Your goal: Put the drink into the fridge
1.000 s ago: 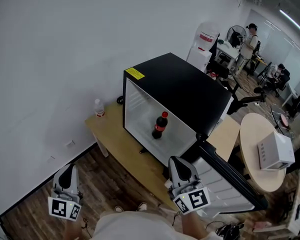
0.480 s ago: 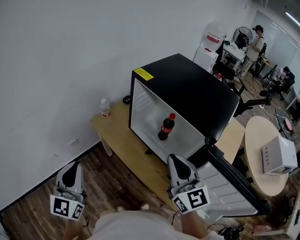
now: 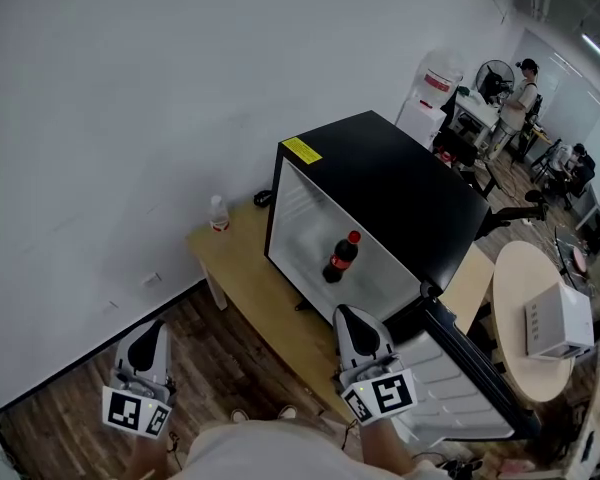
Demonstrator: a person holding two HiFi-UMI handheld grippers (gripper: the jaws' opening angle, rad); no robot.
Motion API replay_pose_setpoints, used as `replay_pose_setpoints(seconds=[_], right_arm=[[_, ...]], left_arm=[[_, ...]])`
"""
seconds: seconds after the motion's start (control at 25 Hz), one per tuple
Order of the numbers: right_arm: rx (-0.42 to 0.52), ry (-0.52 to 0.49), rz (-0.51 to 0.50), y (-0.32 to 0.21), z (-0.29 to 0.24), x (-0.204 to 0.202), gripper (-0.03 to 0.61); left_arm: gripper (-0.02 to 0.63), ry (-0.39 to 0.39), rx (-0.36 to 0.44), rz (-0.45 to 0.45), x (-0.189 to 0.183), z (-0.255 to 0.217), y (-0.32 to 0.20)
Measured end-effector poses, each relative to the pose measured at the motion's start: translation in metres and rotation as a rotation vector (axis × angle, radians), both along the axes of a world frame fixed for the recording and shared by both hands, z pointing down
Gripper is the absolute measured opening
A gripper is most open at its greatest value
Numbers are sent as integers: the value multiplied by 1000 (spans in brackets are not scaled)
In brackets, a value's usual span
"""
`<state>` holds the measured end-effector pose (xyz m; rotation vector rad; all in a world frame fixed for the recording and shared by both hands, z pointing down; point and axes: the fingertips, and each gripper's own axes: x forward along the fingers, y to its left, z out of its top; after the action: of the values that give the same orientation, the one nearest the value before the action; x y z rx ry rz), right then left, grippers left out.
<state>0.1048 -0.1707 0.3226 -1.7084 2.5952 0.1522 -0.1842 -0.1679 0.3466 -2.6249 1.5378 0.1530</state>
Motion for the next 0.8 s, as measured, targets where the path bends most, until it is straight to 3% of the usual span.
replay_pose_setpoints(seconds=[0.8], right_arm=[[5, 10, -37, -21, 1, 4, 1]], left_arm=[[15, 34, 10, -32, 13, 3, -7]])
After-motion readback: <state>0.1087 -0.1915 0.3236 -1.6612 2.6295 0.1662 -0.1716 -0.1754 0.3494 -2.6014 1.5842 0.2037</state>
